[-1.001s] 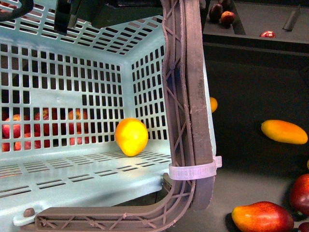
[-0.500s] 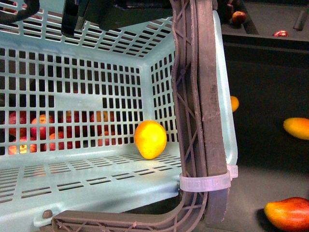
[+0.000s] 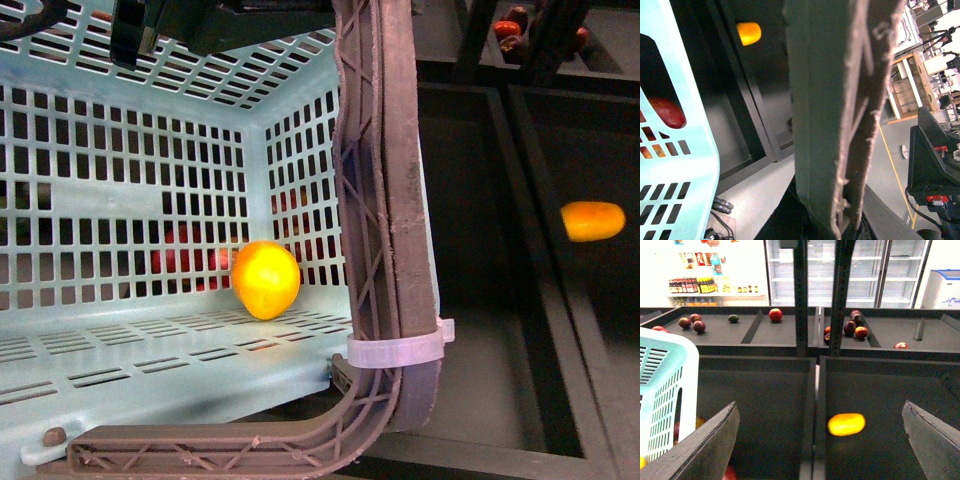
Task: Pick mango and avocado into basket
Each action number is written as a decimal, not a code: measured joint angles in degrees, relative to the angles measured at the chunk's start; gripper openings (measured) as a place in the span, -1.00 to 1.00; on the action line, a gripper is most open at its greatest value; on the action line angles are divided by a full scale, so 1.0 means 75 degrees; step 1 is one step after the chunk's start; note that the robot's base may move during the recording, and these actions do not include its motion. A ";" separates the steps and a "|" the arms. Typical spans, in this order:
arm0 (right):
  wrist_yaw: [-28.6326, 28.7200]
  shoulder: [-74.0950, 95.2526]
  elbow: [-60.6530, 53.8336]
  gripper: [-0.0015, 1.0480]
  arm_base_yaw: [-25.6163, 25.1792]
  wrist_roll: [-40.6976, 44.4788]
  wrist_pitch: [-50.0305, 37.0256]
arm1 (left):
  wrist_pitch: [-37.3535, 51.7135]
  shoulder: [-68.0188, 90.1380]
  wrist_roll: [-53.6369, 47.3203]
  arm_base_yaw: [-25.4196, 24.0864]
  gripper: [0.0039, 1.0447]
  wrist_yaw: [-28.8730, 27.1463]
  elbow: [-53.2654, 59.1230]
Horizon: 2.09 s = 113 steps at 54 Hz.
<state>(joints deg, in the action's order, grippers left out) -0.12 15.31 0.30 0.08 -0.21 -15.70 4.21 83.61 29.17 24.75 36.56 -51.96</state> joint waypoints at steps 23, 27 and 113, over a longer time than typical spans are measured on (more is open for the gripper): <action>0.0000 -0.0015 0.0000 0.85 0.0000 0.0000 0.0006 | 0.0000 -0.0006 0.0003 0.0000 -0.79 0.0082 0.0000; 0.0003 -0.0012 0.0000 0.85 0.0000 0.0000 0.0006 | 0.0000 -0.0009 -0.0012 0.0000 -0.79 0.0055 -0.0003; -0.3115 0.2130 0.0551 0.85 -0.0015 -0.1081 -0.0542 | 0.0000 -0.0050 -0.0032 -0.0006 -0.79 0.0114 -0.0009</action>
<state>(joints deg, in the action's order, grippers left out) -23.49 31.29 4.43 -0.03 -8.32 -19.77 4.21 83.24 28.93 24.71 37.41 -52.03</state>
